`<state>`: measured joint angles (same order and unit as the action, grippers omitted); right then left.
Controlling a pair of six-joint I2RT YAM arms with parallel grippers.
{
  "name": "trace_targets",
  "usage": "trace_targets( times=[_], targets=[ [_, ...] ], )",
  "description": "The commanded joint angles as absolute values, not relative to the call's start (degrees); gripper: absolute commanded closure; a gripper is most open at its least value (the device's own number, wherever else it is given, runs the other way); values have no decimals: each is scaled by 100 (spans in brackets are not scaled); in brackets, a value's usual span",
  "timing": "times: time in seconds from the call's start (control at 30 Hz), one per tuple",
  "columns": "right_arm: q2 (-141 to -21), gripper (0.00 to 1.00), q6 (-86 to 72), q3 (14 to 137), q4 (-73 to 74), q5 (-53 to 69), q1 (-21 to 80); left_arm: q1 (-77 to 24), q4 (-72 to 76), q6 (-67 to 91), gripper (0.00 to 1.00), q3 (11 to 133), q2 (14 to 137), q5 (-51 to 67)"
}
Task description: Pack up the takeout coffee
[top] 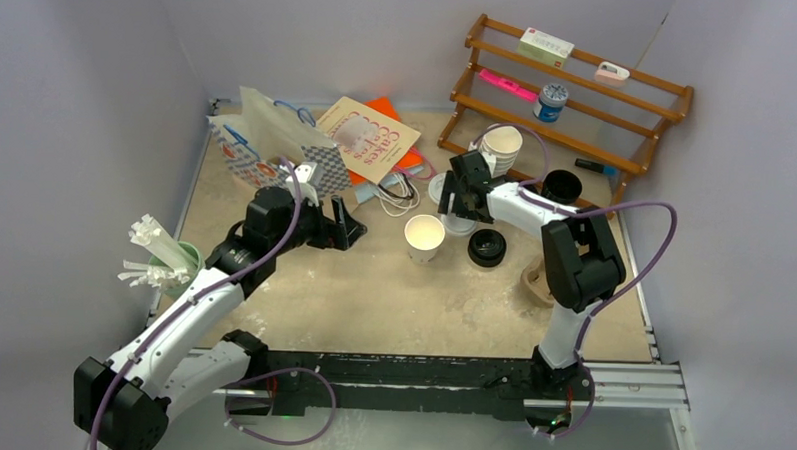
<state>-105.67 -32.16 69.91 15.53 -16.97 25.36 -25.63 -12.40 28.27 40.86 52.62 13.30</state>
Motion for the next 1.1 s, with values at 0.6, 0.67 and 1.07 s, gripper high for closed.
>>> trace_targets(
  times=[0.6,0.67,1.07],
  targets=[
    [-10764,20,-3180,6957,1504,-1606,2510,-2584,-1204,2663,12,4386,5345,1380],
    [-10729,22,-3173,6974,1522,-1613,2515,-2584,-1181,2663,12,4386,5352,1380],
    [-9792,25,-3122,7350,2301,-1803,2514,-2584,-1052,2720,12,4378,5446,1386]
  ],
)
